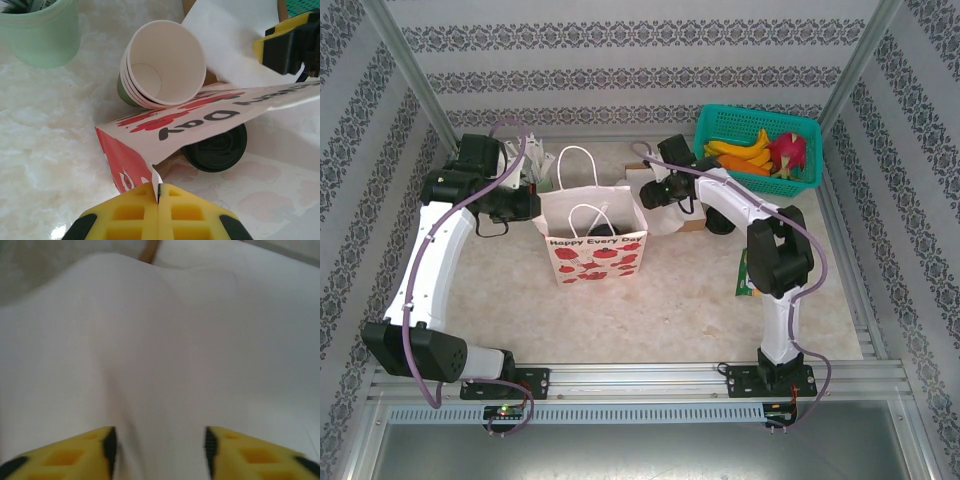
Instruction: Pack the takeout coffee
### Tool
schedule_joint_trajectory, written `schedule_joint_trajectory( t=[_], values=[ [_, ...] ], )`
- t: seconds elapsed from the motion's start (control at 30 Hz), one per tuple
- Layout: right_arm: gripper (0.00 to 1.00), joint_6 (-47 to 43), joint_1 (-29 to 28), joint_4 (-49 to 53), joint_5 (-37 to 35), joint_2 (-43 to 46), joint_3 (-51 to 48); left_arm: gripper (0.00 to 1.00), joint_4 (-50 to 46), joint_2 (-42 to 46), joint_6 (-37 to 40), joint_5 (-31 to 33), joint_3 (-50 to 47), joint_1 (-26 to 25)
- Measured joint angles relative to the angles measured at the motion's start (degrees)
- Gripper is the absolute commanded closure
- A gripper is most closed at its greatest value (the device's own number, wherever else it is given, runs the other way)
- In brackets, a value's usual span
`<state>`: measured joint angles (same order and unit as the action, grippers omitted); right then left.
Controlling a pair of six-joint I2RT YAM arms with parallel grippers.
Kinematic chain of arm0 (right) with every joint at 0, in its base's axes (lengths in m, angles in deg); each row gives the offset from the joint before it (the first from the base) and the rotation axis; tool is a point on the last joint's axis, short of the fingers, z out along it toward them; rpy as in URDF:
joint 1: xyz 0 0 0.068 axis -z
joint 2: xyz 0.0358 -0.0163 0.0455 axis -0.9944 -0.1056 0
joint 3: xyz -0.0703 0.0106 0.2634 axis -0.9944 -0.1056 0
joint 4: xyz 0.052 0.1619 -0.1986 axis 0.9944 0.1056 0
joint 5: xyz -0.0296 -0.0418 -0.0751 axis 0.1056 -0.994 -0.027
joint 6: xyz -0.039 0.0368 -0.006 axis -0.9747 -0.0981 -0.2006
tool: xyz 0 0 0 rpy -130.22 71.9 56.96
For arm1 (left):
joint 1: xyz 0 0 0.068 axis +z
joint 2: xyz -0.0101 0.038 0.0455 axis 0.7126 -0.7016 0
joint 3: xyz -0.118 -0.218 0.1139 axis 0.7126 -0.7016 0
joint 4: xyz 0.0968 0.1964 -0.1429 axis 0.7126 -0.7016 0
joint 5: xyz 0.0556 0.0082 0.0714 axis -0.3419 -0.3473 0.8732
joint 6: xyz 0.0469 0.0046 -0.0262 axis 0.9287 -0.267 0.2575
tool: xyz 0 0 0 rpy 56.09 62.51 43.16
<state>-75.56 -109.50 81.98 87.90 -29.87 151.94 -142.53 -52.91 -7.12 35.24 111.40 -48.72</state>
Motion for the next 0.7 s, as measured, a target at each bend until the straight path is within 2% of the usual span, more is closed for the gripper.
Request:
schedule_joint_trajectory(
  t=[0.13,0.23,0.37,0.47,0.7],
  values=[
    [0.30,-2.34,-0.15,-3.58,-2.19,4.17,-3.02,0.95,0.00,0.63,-0.22,0.59,-0.44,0.07],
    [0.21,-5.79,-0.02,-7.10,-2.78,10.36,-9.05,0.95,0.02,0.76,-0.37,0.72,-0.57,0.35],
    [0.20,-14.86,0.04,-10.40,0.74,18.62,-17.79,0.95,0.02,0.81,-0.42,0.70,-1.01,0.96],
    [0.20,-23.34,-0.26,-12.41,4.44,21.64,-23.71,0.95,0.04,0.98,-0.44,0.70,-1.46,1.22],
    [0.18,-44.24,-4.72,-15.93,6.27,22.29,-34.73,0.95,0.00,1.29,-0.72,0.61,-1.92,1.51]
  ],
)
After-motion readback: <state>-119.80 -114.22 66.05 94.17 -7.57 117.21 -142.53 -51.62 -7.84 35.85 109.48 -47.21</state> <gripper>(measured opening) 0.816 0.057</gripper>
